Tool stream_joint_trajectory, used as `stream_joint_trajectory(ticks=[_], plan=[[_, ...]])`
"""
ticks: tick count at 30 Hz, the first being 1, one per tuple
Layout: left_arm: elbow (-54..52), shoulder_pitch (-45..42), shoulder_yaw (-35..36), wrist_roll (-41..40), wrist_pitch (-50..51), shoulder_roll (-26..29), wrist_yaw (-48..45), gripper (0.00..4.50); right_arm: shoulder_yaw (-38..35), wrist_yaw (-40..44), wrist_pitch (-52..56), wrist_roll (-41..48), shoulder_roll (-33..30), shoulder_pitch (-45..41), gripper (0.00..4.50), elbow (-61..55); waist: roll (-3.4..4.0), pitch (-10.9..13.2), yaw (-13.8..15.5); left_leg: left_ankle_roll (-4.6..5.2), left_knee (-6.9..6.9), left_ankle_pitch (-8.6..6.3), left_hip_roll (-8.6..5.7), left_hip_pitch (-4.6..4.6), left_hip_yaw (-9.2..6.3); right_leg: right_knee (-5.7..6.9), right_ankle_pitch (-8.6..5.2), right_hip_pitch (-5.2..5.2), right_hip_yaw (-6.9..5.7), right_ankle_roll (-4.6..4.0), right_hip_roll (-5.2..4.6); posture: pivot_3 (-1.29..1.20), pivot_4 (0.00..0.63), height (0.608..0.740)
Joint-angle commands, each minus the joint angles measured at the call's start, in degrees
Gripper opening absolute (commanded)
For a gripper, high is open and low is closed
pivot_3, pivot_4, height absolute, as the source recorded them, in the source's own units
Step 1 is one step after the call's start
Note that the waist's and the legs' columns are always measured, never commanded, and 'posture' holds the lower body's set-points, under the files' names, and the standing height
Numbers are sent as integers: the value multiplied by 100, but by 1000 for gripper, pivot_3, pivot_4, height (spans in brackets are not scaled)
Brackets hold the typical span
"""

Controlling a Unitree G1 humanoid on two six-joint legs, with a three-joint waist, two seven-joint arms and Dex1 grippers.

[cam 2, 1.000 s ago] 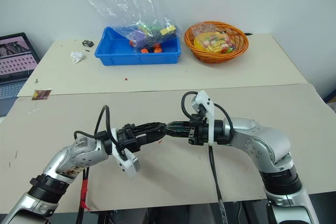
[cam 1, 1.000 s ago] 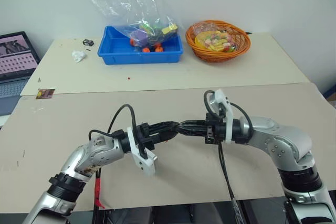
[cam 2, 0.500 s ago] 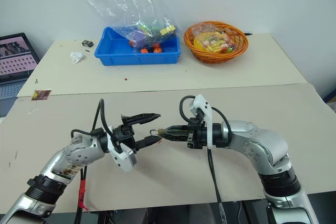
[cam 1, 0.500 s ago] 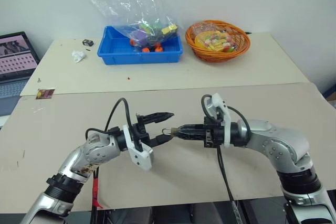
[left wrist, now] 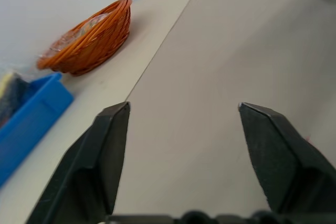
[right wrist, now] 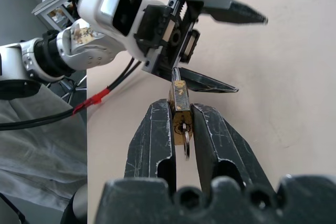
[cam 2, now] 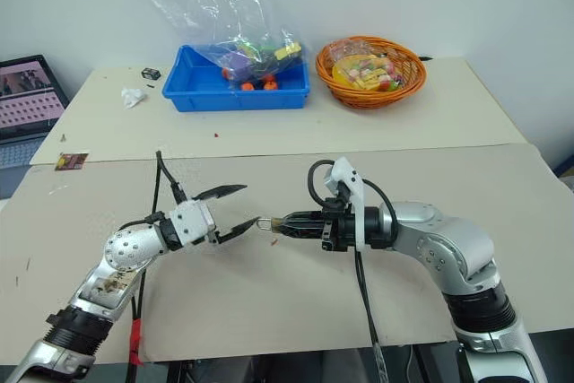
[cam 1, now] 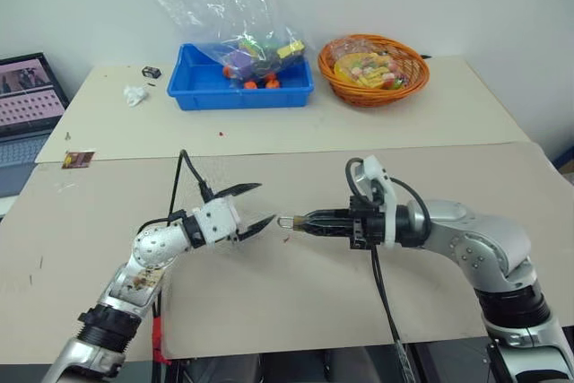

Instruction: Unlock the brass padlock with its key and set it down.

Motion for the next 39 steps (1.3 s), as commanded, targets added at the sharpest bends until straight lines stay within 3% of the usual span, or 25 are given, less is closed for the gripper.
stream_joint_trajectory(ticks=[1,5,6,17,39], plan=[[-981,-2,207,-1740,1843,40,-334,1548,-246,37,-227,10,-2,-76,137,-125,0,0,-17,0,0,0,1,0,1,4,-1,0,1,1,0,0,150,740],[-1245,-88,406,-2382,2763,46,-409,131,-276,35,-220,10,-9,-70,137,-124,0,0,-21,0,0,0,4,8,2,6,-6,4,1,9,3,0,150,740],[-1285,-91,432,-2441,2887,45,-438,60,-281,32,-213,10,-4,-71,137,-131,0,0,-19,0,0,0,4,9,2,6,-6,5,1,9,4,0,150,740],[-1594,71,559,-2549,3596,30,-721,60,-284,76,-273,-120,-30,-71,137,-32,-1,1,1,0,0,0,3,8,6,0,-5,6,6,4,4,0,150,740],[-808,-909,1069,-1695,3302,-679,-149,60,-172,179,-393,-267,-91,291,137,-115,-9,5,9,-1,0,0,2,5,12,-7,2,5,13,-7,5,0,150,740]])
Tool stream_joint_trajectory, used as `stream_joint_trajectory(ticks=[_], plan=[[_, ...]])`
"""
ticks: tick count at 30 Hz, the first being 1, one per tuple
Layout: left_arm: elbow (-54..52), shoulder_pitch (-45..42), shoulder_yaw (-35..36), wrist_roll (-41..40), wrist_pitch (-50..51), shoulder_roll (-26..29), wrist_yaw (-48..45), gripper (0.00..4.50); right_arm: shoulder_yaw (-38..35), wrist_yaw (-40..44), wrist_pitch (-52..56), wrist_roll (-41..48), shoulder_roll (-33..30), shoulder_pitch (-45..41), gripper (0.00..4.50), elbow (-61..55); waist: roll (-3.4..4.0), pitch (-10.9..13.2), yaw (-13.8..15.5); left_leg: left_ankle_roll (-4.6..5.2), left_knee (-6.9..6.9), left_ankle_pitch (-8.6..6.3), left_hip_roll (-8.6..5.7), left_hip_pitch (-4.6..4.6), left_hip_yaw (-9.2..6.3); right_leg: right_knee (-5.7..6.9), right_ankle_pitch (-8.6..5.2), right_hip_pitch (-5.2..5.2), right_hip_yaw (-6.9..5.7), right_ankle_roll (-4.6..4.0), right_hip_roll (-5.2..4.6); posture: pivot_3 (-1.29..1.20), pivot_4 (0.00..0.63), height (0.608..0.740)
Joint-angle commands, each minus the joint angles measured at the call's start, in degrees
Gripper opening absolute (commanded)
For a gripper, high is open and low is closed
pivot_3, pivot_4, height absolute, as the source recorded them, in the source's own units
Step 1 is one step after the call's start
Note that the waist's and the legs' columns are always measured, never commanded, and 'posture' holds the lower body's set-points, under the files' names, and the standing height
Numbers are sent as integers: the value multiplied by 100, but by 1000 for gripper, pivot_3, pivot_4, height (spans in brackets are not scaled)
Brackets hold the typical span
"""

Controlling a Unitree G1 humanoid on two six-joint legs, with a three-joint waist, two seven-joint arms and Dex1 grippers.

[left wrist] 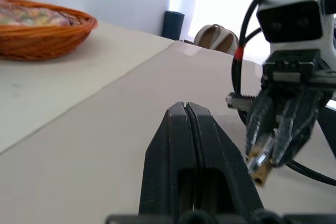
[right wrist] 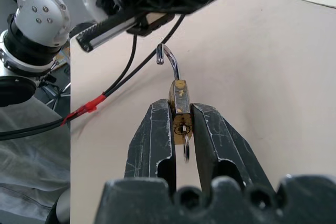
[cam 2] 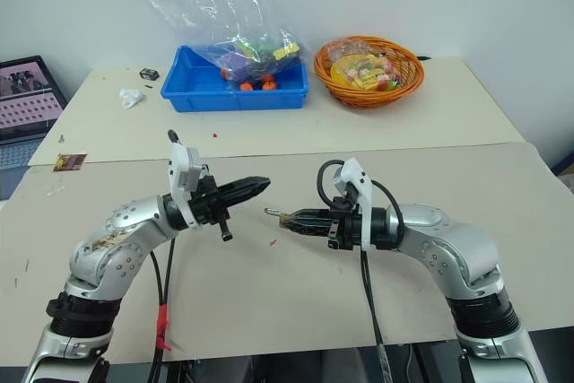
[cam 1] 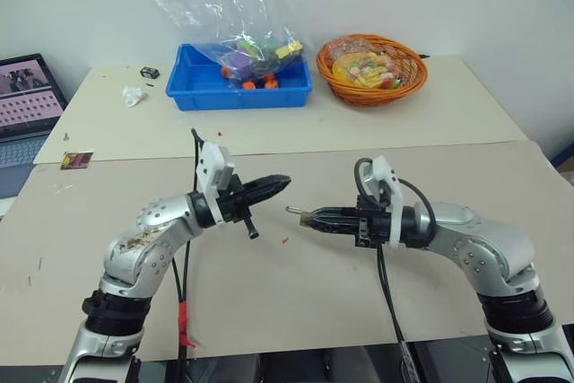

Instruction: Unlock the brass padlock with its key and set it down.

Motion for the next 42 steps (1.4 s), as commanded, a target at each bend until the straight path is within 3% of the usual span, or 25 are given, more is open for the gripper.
stream_joint_trajectory(ticks=[1,4,7,11,14,16,17,22,29,31,34,40,42], plan=[[-43,-54,63,165,-50,57,-12,60,-61,103,-102,0,-85,60,137,-182,0,0,3,0,0,0,0,0,0,0,3,-1,0,-5,1,0,150,740],[20,72,36,412,-174,198,-135,60,-31,215,-147,-102,-204,131,137,-44,0,0,10,0,0,0,0,0,0,-1,3,1,0,-4,1,0,150,740],[51,238,171,456,-275,310,-303,777,24,411,-156,-219,-393,168,137,76,0,0,-3,0,0,0,0,1,3,-1,0,1,1,0,1,0,150,740],[-74,635,30,1206,-1329,726,-793,2294,175,656,-29,-290,-579,13,137,242,-1,1,-13,0,0,0,5,0,5,-4,-1,-1,0,2,4,0,150,740],[48,1209,-103,2229,-3240,1255,-1345,3483,858,891,-23,-879,-806,-382,137,630,0,1,-21,0,-1,-1,15,1,17,-20,0,0,3,-1,6,0,150,740],[153,1611,-23,2401,-3813,1417,-1495,4292,849,842,465,-650,-548,-791,137,998,0,1,-15,-1,-2,-1,24,0,20,-32,3,1,1,-6,9,0,150,740],[164,1835,67,2466,-3968,1481,-1460,4465,985,897,676,-647,-430,-1070,137,1211,0,1,-17,0,-2,-1,34,-4,24,-45,14,3,1,-19,13,0,150,740],[-2,2162,180,2698,-4233,1393,-1102,4465,1340,1287,1298,-597,73,-1917,137,2044,0,2,42,-1,-2,-2,70,-15,31,-69,42,-2,-2,-42,47,0,150,740],[-461,2454,112,2952,-4027,1082,-559,4465,2112,2046,974,-1250,588,-2513,137,3470,0,1,32,-7,-2,-7,71,-19,29,-68,50,-9,-6,-55,52,0,150,740],[-553,2549,147,2972,-3976,1018,-427,4500,2156,2200,896,-1370,739,-2612,1143,3943,0,1,9,-9,-2,-8,73,-19,29,-66,52,-12,-6,-58,55,0,150,740],[-568,2562,133,3025,-3938,992,-336,4500,2198,2339,623,-1660,779,-2702,2114,4431,1,1,-6,-11,-2,-8,80,-16,31,-66,54,-12,-4,-61,63,0,150,740],[-541,2392,187,2681,-3458,845,-238,4500,2093,2886,-306,-2358,97,-2821,4203,5120,3,1,3,-12,-2,-9,83,-9,31,-65,55,-5,-5,-62,71,0,150,740],[-561,2293,185,2521,-3107,832,-252,4500,2007,3148,-668,-2489,-221,-2808,4476,5119,2,1,31,-13,1,-8,82,-8,31,-66,55,0,-6,-60,69,0,150,740]])
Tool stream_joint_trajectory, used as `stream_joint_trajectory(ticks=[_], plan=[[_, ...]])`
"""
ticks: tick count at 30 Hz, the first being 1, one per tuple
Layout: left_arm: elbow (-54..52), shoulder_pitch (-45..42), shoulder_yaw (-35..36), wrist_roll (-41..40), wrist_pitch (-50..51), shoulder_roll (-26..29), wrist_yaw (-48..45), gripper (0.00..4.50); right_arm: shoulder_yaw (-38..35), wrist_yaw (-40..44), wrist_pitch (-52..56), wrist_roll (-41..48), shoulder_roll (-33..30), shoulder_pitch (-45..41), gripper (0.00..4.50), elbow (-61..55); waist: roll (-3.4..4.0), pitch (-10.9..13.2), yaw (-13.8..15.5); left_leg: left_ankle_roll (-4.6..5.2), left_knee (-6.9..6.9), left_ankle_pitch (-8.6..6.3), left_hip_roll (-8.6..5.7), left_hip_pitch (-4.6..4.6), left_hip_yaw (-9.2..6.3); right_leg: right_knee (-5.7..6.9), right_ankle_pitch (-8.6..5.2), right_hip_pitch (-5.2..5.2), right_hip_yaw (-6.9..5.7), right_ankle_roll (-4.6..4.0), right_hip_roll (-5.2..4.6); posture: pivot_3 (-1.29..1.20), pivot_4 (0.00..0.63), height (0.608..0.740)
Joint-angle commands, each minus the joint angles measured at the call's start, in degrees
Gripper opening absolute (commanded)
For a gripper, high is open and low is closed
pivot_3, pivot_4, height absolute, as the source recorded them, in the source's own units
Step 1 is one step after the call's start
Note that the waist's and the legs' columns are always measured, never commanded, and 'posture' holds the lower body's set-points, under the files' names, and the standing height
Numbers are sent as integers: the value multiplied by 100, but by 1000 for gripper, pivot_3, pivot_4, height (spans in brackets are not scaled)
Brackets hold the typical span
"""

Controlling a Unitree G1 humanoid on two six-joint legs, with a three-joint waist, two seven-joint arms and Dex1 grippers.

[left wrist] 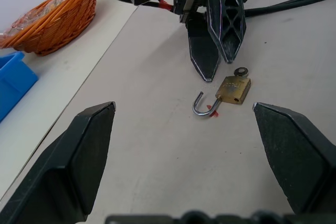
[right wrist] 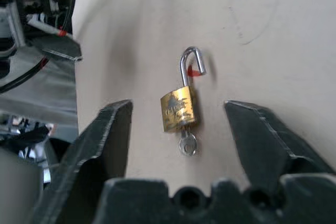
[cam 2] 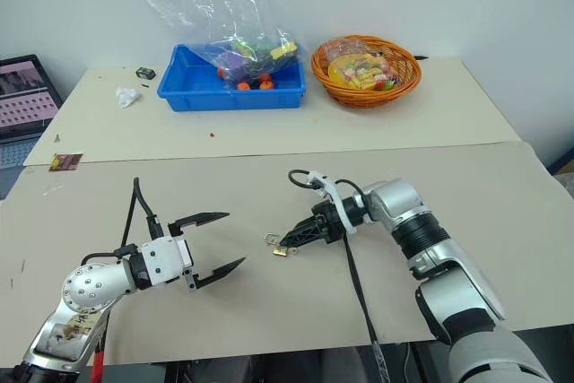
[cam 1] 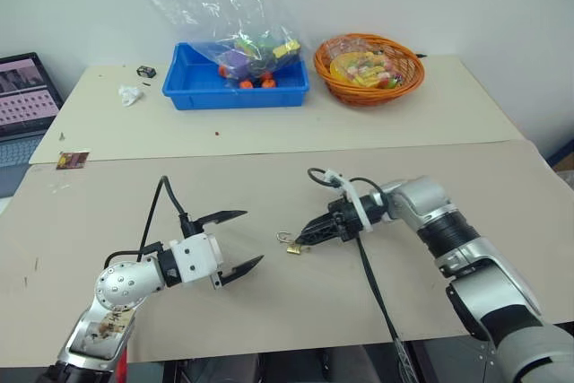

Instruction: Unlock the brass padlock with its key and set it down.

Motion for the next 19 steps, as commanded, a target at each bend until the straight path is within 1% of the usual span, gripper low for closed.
stream_joint_trajectory(ticks=[1,3,5,6,7,8,9,11,14,18,19], plan=[[-190,-246,45,-433,818,14,25,4500,-306,474,-753,-345,-720,4,4476,-75,0,0,19,0,2,0,0,1,-2,-1,-1,3,-2,1,0,0,150,740],[-253,-372,-25,-524,1392,107,-14,4500,-441,806,-1094,-309,-1021,144,4476,-450,2,1,8,0,2,0,-1,-2,-1,0,-3,-1,-3,5,1,0,150,740],[-374,-498,-72,-794,2030,286,-227,4500,-730,1093,-1473,-185,-1492,428,4476,-1379,2,1,-37,-4,2,-4,3,-3,-1,1,-4,-3,-3,6,7,0,150,740],[-359,-599,-69,-864,2307,439,-352,4500,-885,1164,-1826,-226,-1798,671,4476,-2036,4,3,-47,-8,2,-8,10,-4,3,1,-3,-8,-2,5,13,0,150,740],[-325,-714,-21,-942,2481,546,-443,4500,-1015,1138,-1990,-250,-1989,859,4476,-2529,9,6,-61,-8,2,-9,11,-13,0,3,-5,-15,-2,7,16,0,150,740],[-268,-892,59,-1061,2671,631,-494,4500,-1165,959,-1923,-226,-2096,1004,4476,-2920,12,8,-90,-10,2,-11,14,-17,1,7,-12,-23,-2,18,18,0,150,740],[-236,-1017,111,-1146,2793,679,-519,4500,-1271,817,-1849,-200,-2146,1103,4476,-3153,13,8,-108,-14,2,-14,17,-14,3,10,-14,-24,-2,23,20,0,150,740],[-215,-1378,199,-1291,3072,728,-498,4500,-1695,466,-1424,174,-2037,1261,4476,-3510,10,9,-154,-16,2,-14,24,-7,5,6,-25,-14,-2,39,22,0,150,740],[-269,-1828,303,-1584,3522,740,-503,4500,-2206,50,-1034,544,-1978,1572,4476,-3988,8,9,-134,-18,5,-13,27,8,6,2,-28,11,-1,45,21,0,150,740],[-288,-2030,168,-1424,3484,894,-649,4500,-2424,-374,-902,649,-1918,1849,4476,-4292,7,9,-112,-17,6,-13,25,9,8,1,-27,8,2,42,21,0,150,740],[-251,-2037,53,-1251,3277,977,-755,4500,-2433,-440,-889,658,-1902,1888,4476,-4318,7,9,-112,-17,6,-13,24,7,9,2,-23,3,4,36,20,0,150,740]])
